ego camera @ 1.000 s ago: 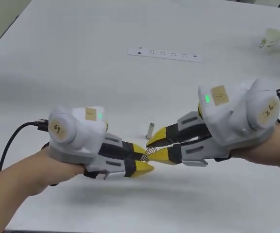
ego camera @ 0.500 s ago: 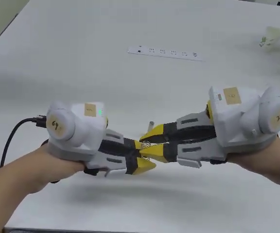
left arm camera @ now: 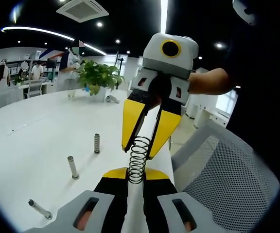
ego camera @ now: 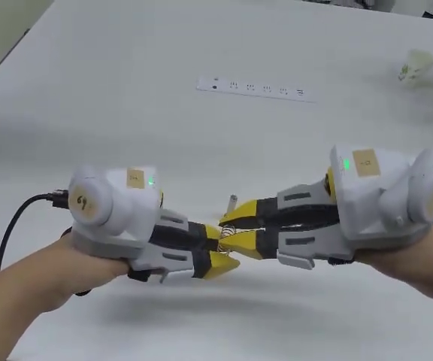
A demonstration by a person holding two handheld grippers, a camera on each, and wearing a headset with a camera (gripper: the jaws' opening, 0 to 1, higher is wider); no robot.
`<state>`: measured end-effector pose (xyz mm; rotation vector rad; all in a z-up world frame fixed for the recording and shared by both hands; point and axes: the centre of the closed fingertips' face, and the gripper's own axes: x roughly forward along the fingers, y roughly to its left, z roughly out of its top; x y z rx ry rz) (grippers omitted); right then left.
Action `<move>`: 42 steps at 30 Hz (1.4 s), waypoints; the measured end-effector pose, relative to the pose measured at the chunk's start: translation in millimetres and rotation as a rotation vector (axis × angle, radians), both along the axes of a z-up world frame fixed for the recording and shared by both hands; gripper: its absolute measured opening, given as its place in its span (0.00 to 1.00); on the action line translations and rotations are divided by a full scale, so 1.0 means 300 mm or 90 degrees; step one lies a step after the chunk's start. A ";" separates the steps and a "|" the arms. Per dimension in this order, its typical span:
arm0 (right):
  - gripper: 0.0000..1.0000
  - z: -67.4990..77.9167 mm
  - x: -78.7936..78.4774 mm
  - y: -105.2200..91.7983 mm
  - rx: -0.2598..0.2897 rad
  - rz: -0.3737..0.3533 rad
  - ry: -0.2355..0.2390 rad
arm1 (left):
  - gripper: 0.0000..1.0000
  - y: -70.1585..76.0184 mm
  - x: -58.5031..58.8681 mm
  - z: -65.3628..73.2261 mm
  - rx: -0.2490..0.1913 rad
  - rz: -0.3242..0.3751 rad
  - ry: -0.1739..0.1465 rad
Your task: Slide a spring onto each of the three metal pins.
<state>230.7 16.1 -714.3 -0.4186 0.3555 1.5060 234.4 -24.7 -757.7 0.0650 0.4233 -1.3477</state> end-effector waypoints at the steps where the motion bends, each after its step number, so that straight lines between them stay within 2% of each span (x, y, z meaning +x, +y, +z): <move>1: 0.07 -0.001 0.000 -0.001 -0.001 0.000 0.000 | 0.02 0.000 0.000 -0.001 0.000 0.001 0.001; 11: 0.07 -0.002 0.002 0.003 -0.002 0.002 -0.005 | 0.07 0.001 0.007 -0.002 -0.007 0.012 0.017; 19: 0.07 -0.005 0.012 -0.002 -0.005 -0.003 -0.007 | 0.12 -0.001 0.009 -0.004 -0.007 0.014 0.015; 28: 0.07 0.002 0.038 -0.017 -0.007 -0.017 -0.017 | 0.17 0.023 0.018 -0.019 0.000 0.036 0.017; 34: 0.07 -0.009 0.041 -0.019 -0.015 -0.019 -0.020 | 0.19 0.068 0.031 -0.015 -0.001 0.062 0.016; 36: 0.07 -0.012 0.041 -0.018 -0.017 -0.018 -0.020 | 0.20 0.083 0.037 -0.010 -0.011 0.077 0.024; 42: 0.07 -0.010 0.053 -0.017 -0.016 -0.026 -0.023 | 0.25 0.141 0.047 -0.016 -0.002 0.110 0.023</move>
